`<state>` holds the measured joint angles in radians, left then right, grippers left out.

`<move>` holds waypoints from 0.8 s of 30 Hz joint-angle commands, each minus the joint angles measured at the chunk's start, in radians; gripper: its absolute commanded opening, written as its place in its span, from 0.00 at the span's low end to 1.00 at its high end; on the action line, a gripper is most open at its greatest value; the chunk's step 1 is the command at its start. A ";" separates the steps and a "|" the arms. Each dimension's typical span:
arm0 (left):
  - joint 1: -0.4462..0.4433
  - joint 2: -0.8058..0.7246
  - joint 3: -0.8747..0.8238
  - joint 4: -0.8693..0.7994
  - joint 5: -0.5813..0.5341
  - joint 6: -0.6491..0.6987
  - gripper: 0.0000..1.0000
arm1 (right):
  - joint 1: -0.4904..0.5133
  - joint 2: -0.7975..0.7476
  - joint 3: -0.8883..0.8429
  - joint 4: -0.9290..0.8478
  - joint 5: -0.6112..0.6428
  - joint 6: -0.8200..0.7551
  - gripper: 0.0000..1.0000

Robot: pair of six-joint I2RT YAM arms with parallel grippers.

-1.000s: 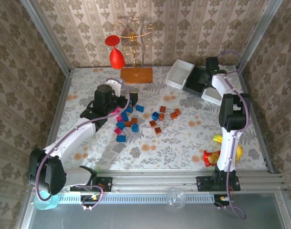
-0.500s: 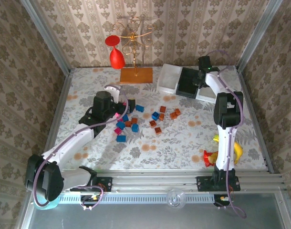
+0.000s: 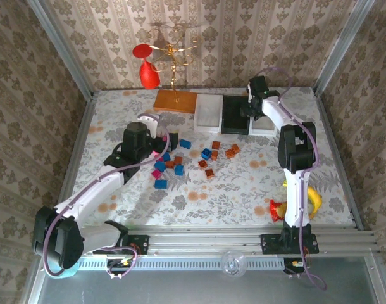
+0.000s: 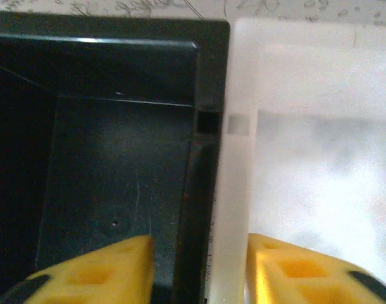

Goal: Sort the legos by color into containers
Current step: Move the container to the top-center of the table, then pick up the lego from the center of the table.

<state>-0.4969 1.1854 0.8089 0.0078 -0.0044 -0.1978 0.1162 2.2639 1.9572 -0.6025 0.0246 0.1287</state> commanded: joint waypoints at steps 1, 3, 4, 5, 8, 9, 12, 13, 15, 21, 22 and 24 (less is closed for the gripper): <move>0.004 0.030 -0.020 -0.051 -0.013 -0.005 1.00 | 0.007 -0.110 -0.022 -0.022 0.024 -0.024 0.60; 0.019 0.043 -0.024 -0.071 -0.017 -0.026 1.00 | 0.018 -0.203 -0.124 0.020 0.047 -0.016 0.66; 0.029 0.047 -0.028 -0.079 -0.017 -0.035 1.00 | 0.027 -0.253 -0.186 0.044 0.062 -0.010 0.68; 0.034 0.049 -0.033 -0.084 -0.017 -0.049 1.00 | 0.038 -0.301 -0.250 0.061 0.078 -0.004 0.70; 0.112 0.047 -0.053 -0.089 -0.012 -0.097 1.00 | 0.086 -0.436 -0.434 0.139 0.111 0.020 0.72; 0.130 0.041 -0.062 -0.088 -0.008 -0.113 1.00 | 0.108 -0.479 -0.495 0.158 0.112 0.033 0.73; 0.181 0.027 -0.090 -0.076 -0.006 -0.139 1.00 | 0.189 -0.576 -0.640 0.199 0.095 0.068 0.74; 0.192 0.025 -0.098 -0.073 -0.005 -0.142 1.00 | 0.217 -0.596 -0.672 0.206 0.086 0.075 0.75; 0.215 0.034 -0.103 -0.072 0.001 -0.148 1.00 | 0.280 -0.618 -0.724 0.206 0.082 0.076 0.77; 0.138 0.056 -0.082 -0.040 0.030 -0.110 1.00 | 0.308 -0.566 -0.763 0.132 0.150 0.061 0.80; 0.113 0.060 -0.082 -0.011 0.063 -0.094 1.00 | 0.304 -0.552 -0.760 0.125 0.156 0.065 0.80; 0.064 0.084 -0.083 0.076 0.189 -0.070 1.00 | 0.290 -0.518 -0.753 0.125 0.138 0.075 0.79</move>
<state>-0.3813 1.2442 0.7136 -0.0277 0.0425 -0.3073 0.4282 1.6974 1.2018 -0.4450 0.1280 0.1833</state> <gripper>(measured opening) 0.998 0.795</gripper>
